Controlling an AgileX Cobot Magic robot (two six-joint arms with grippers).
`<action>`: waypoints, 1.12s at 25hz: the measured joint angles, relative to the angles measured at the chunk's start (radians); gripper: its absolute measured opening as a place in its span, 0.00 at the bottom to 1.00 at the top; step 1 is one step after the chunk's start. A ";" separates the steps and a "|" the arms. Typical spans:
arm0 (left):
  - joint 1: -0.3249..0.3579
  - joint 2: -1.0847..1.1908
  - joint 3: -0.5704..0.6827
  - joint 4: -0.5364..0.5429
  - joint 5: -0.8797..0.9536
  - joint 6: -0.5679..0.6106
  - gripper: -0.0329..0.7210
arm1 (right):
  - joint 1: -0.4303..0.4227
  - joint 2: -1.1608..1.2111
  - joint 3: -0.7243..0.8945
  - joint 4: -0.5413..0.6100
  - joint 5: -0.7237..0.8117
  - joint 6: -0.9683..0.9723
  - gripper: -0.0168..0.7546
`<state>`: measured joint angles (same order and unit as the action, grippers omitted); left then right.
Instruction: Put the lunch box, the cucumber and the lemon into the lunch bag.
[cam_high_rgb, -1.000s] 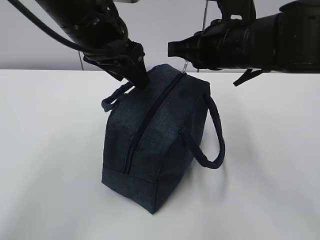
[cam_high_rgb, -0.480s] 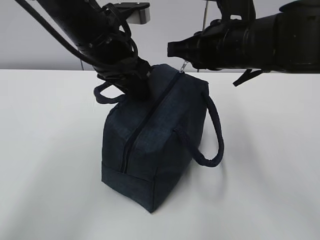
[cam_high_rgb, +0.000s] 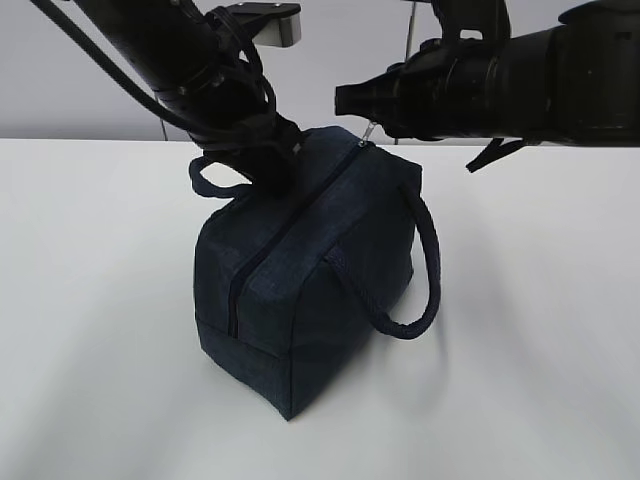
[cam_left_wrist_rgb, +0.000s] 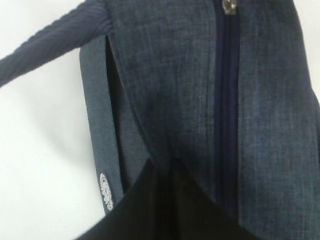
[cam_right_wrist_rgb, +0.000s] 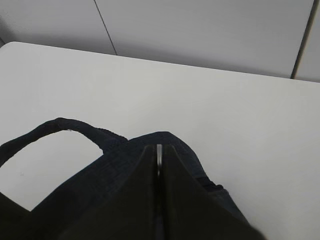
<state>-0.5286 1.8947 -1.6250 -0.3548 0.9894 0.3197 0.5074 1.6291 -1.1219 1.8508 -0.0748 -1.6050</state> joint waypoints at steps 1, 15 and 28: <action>0.000 0.000 0.000 0.005 0.004 0.005 0.04 | 0.000 0.000 0.000 0.000 0.000 -0.002 0.02; 0.000 -0.068 0.000 0.073 0.082 0.016 0.04 | -0.015 0.000 0.000 0.000 0.034 -0.006 0.02; 0.000 -0.125 0.000 0.081 0.175 0.021 0.04 | -0.043 0.000 0.000 -0.005 0.075 -0.010 0.02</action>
<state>-0.5286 1.7693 -1.6250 -0.2738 1.1645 0.3407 0.4642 1.6291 -1.1219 1.8461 0.0000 -1.6146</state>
